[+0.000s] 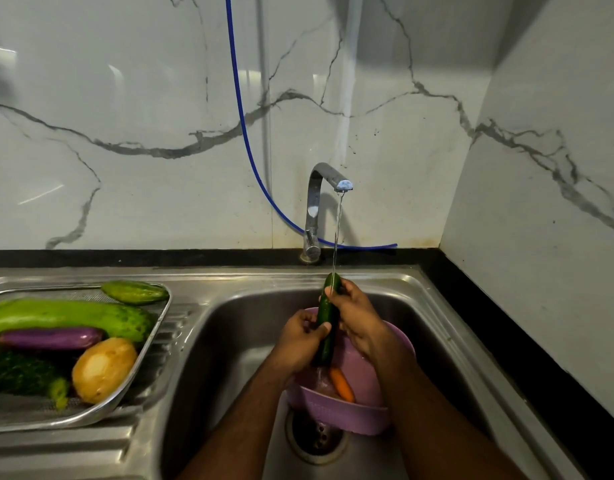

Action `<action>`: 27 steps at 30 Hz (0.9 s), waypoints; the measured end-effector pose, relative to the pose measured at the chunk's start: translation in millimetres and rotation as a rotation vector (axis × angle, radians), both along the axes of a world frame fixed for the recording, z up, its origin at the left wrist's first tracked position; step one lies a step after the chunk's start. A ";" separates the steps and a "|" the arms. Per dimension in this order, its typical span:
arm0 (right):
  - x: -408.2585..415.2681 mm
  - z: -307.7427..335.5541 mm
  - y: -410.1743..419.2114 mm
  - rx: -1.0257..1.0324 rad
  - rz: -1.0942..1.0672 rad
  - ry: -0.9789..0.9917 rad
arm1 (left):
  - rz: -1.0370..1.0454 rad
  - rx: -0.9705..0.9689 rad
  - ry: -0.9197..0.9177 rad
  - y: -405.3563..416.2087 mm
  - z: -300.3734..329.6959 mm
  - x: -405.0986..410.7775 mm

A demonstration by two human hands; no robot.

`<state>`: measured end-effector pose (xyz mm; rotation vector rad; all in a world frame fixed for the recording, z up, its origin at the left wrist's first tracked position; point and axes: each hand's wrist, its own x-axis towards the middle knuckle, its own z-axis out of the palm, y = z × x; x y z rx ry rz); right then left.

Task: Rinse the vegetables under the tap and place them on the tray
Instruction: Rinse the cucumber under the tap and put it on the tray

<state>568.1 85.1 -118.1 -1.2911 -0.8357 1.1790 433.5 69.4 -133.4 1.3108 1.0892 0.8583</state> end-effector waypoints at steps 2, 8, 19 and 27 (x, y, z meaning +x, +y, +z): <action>-2.2 3.5 0.7 -0.015 0.002 0.046 | 0.007 -0.005 -0.019 0.9 1.1 -0.5; -7.1 13.7 -3.4 -0.076 -0.009 0.193 | -0.042 -0.056 -0.020 0.8 5.6 -3.2; -11.7 26.8 -6.4 0.091 0.032 0.336 | -0.102 -0.156 -0.089 -12.2 13.7 -5.1; -10.7 38.6 -15.3 0.113 0.220 0.532 | -0.285 -0.283 -0.274 -11.4 15.6 -12.2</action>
